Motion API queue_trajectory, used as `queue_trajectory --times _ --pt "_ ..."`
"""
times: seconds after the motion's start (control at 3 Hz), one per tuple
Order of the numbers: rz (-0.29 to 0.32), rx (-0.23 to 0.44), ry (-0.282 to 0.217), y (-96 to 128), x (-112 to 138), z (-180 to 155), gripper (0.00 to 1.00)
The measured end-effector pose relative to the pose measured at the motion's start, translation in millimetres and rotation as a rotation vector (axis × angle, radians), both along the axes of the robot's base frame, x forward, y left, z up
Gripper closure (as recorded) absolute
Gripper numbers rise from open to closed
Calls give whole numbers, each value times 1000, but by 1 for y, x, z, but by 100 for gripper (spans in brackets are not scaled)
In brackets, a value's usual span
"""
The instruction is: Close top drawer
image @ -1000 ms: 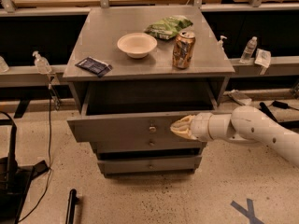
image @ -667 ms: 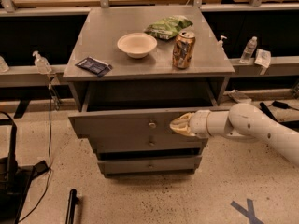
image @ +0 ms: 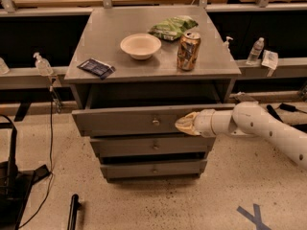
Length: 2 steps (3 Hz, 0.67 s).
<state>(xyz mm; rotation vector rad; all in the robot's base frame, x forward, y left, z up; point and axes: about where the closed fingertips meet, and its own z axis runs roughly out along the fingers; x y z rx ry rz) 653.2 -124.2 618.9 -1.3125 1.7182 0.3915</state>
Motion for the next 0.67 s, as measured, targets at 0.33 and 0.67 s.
queue_trajectory --times 0.33,0.67 --pt "-15 5 9 -1 16 -3 100" --pt "-23 8 13 -1 26 -2 100"
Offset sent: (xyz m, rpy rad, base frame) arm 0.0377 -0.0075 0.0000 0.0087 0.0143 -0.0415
